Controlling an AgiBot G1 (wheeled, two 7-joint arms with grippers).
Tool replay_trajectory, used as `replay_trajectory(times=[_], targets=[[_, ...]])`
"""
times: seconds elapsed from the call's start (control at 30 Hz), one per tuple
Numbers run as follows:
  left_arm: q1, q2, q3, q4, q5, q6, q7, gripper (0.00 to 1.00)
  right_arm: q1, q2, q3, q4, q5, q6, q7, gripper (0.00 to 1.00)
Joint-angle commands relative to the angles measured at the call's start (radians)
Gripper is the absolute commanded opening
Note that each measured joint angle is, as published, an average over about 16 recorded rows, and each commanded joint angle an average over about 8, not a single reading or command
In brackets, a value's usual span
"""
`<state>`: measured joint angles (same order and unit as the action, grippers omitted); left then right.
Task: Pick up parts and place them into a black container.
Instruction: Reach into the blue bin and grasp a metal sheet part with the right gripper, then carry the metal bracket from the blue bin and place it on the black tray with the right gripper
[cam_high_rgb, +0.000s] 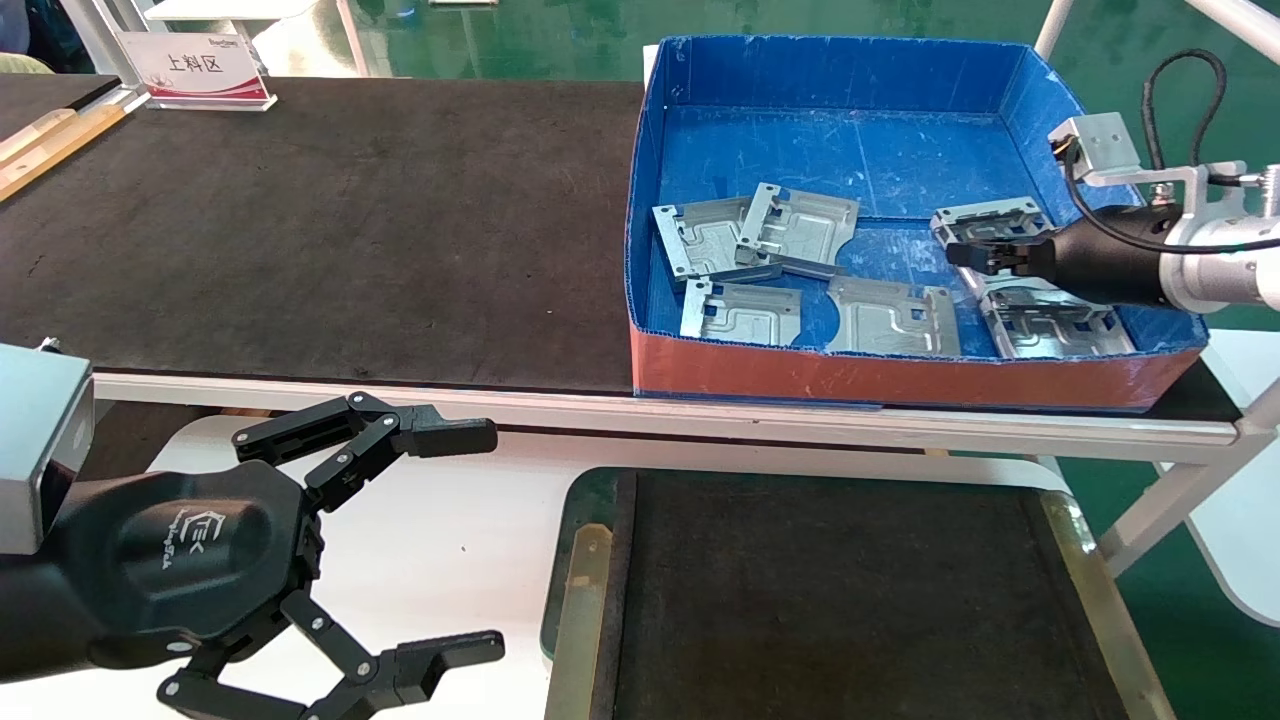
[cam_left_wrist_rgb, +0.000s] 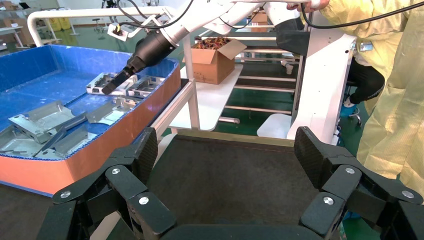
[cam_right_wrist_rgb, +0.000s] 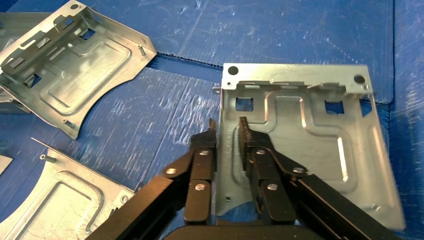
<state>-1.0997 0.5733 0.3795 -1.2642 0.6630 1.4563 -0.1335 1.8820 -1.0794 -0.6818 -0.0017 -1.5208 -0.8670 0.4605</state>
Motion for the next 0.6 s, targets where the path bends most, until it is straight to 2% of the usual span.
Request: replay_trajectory(times=[0.03,0.6], targets=[[0.000,0.000,0.000,0.000,0.000,0.000,0.000,1.00,0.000,0.001,0.000,0.001,-0.001,0.002,-0.001,0.00],[0.000,0.000,0.000,0.000,0.000,0.000,0.000,1.00,-0.012,0.007,0.004,0.016,0.005,0.003,-0.031,0.00]])
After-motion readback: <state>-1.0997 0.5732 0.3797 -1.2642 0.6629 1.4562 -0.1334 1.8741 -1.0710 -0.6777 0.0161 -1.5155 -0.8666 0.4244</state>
